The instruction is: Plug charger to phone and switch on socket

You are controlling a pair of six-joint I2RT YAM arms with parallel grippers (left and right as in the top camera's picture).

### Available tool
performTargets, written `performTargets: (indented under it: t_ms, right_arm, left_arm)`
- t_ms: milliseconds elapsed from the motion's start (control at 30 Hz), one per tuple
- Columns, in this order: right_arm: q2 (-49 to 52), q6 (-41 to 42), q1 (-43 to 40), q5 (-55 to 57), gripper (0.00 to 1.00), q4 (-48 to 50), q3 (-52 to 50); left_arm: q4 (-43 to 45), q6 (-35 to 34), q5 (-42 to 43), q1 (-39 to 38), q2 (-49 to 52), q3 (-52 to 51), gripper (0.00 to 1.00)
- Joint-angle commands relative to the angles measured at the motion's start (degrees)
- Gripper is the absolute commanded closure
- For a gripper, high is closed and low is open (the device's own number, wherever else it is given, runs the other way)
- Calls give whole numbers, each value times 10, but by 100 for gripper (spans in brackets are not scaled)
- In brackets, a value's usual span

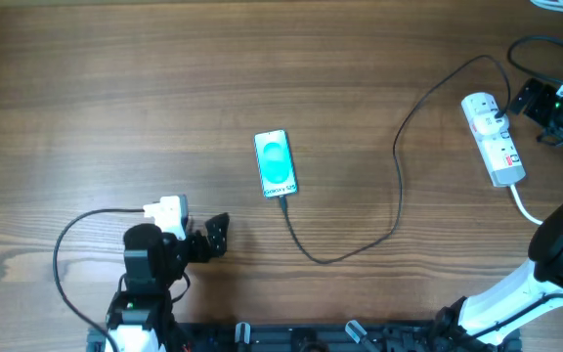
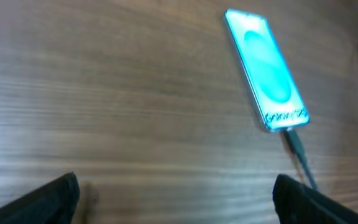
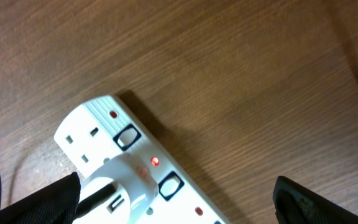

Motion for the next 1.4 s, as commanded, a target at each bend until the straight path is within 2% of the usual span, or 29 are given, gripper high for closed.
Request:
performTargets:
  t_ms: [0,200,433,733,1200,1367]
  right_arm:
    - [-3,-6,2,-5,0,2,-7]
    - [-3,-6,2,-5,0,2,-7]
    - [-3,-6,2,-5,0,2,-7]
    - [-3,-6,2,-5,0,2,-7]
    - [-3,-6,2,-5,0,2,-7]
    - [-3,-6,2,-5,0,2,-7]
  left_arm:
    - [-31,9,-31,-4,-109,-1,0]
    - [-32,9,-40,-29,-140,-1,0]
    - [-33,12,-52,-29,-282,-1,0]
    - [-33,12,-54,-20,-381,-1,0]
    - [-33,12,-57,-20,-382,-1,0]
    - [-37,11,-101,-20,-382,-1,0]
